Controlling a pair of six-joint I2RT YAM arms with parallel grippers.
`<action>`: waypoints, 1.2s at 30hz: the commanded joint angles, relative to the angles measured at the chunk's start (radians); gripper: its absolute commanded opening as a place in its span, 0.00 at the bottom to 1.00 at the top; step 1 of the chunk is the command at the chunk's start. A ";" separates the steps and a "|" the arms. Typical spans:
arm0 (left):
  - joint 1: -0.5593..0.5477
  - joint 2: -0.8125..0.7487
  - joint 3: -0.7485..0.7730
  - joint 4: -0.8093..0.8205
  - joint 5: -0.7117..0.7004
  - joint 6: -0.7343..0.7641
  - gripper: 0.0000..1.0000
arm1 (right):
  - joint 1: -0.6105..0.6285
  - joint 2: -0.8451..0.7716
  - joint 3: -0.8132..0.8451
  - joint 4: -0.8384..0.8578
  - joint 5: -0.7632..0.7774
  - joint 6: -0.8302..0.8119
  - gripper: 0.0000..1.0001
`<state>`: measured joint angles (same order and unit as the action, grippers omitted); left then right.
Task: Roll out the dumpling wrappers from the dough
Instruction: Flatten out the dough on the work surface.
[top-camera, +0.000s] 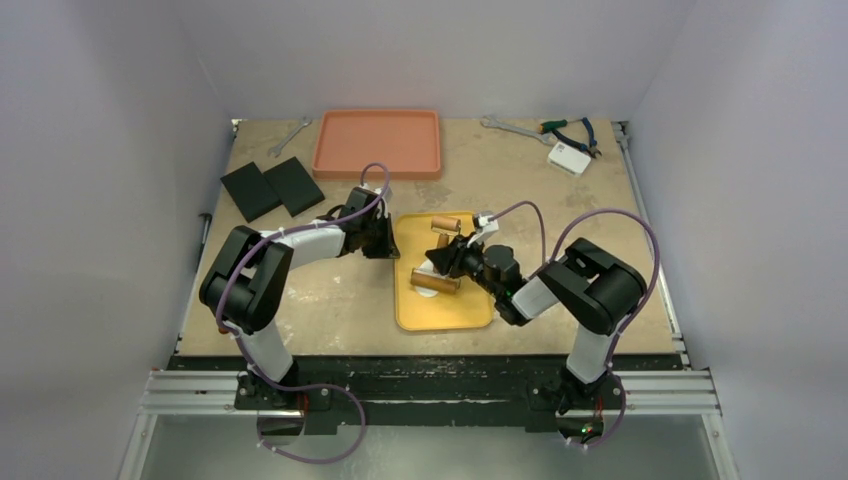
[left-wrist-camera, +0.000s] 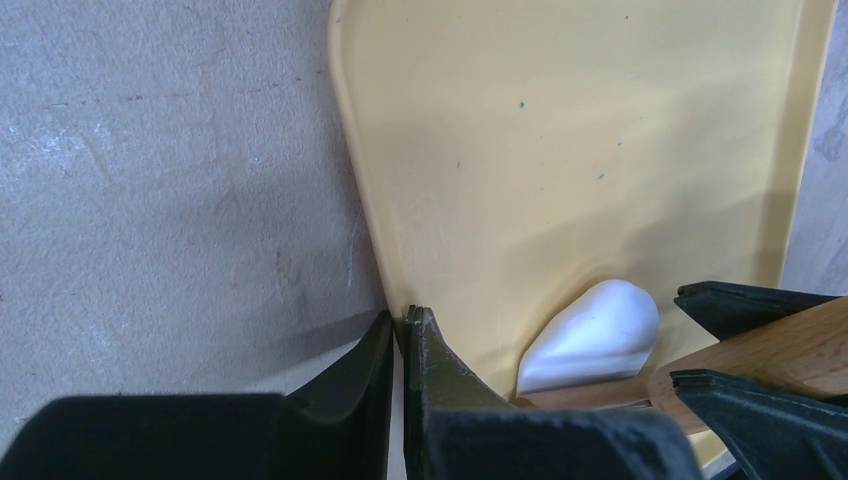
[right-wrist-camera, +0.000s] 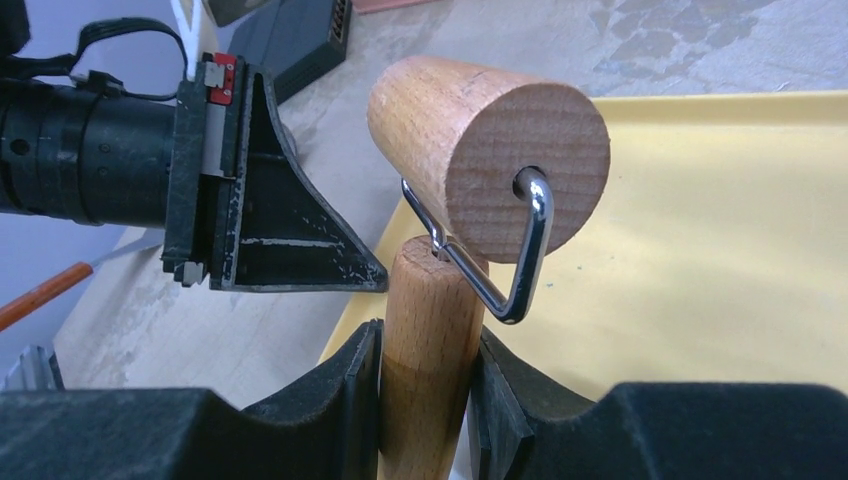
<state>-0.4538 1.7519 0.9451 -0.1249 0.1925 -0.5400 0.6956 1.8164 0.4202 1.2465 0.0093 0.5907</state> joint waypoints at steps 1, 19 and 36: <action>0.012 -0.045 0.003 -0.009 -0.006 0.027 0.00 | -0.044 -0.002 0.026 -0.361 0.007 -0.167 0.00; 0.014 -0.045 0.007 -0.006 -0.013 0.028 0.00 | 0.076 0.001 -0.085 -0.307 -0.005 -0.123 0.00; 0.016 -0.049 0.006 -0.005 -0.013 0.028 0.00 | 0.153 -0.075 -0.071 -0.442 0.044 -0.140 0.00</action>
<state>-0.4522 1.7477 0.9451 -0.1406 0.1963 -0.5392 0.8452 1.7077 0.3985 1.0813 0.0311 0.5423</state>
